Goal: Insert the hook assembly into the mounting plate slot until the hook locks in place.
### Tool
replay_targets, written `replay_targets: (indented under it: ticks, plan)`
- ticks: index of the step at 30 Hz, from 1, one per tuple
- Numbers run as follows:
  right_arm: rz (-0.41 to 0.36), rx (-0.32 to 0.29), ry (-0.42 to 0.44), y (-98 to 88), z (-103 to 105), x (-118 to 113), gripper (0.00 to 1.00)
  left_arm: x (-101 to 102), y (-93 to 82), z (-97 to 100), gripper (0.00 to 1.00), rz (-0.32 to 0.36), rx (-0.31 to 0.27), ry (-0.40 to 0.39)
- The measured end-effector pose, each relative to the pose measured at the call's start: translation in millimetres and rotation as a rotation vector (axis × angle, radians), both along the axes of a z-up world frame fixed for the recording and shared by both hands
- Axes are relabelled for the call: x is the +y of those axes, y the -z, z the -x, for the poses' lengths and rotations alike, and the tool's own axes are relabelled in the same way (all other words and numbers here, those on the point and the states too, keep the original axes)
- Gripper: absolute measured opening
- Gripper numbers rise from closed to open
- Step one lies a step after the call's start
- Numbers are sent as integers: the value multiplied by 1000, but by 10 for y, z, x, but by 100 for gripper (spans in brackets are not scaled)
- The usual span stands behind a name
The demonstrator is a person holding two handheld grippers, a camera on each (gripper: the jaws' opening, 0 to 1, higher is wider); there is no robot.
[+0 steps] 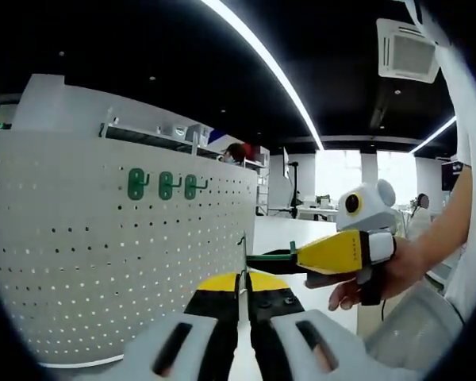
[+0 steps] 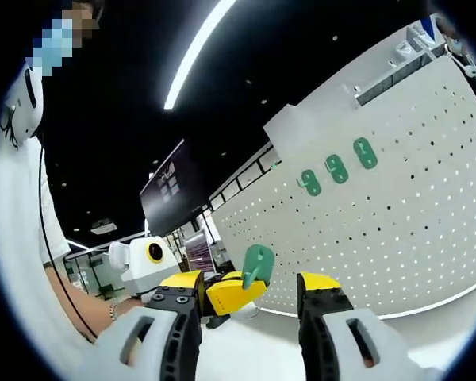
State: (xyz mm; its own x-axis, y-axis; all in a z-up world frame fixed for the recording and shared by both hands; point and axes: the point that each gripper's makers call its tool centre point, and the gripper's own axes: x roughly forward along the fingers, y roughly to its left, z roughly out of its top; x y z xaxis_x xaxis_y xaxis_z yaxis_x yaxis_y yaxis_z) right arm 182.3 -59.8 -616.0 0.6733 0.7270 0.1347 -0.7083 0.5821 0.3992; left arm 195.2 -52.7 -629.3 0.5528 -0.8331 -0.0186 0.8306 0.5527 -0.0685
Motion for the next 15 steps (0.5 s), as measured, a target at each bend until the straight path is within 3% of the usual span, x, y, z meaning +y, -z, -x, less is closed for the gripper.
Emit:
replay_targets:
  ticks: [15]
  plan:
    - [32,4,6,33,-46,41,18,-1,21,1,2,-8,2,-9]
